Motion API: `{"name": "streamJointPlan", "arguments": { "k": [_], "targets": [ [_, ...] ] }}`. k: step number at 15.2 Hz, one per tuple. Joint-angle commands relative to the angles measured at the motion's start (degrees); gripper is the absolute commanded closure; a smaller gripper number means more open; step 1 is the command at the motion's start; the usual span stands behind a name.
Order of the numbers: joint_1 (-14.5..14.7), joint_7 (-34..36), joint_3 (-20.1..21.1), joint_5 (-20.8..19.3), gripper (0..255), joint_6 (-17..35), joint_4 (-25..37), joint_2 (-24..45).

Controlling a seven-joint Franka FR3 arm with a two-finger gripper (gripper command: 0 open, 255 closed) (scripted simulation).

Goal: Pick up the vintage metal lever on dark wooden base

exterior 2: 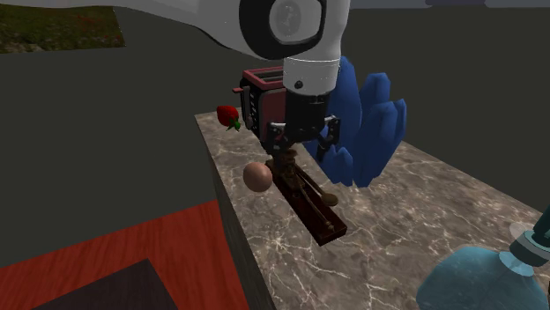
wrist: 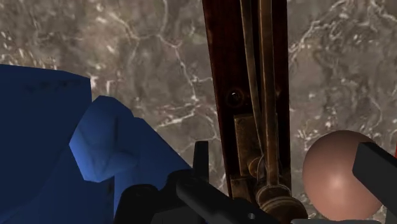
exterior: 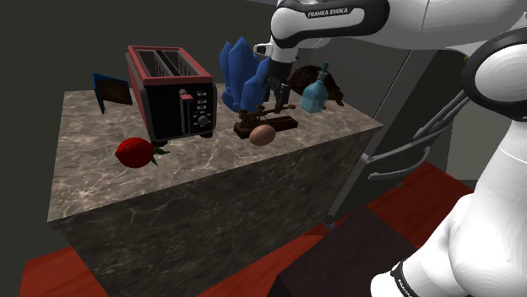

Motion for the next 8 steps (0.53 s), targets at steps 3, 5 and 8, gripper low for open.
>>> {"name": "streamJointPlan", "arguments": {
  "k": [3, 5, 8],
  "targets": [
    [0.23, -0.24, 0.24, 0.20, 0, 3.00, -2.54, 0.94],
    [0.26, -0.26, 0.23, 0.23, 0, 3.42, -2.88, 1.02],
    [0.49, 0.00, 0.28, 0.08, 255, 4.15, -4.75, -0.15]
  ]
}}
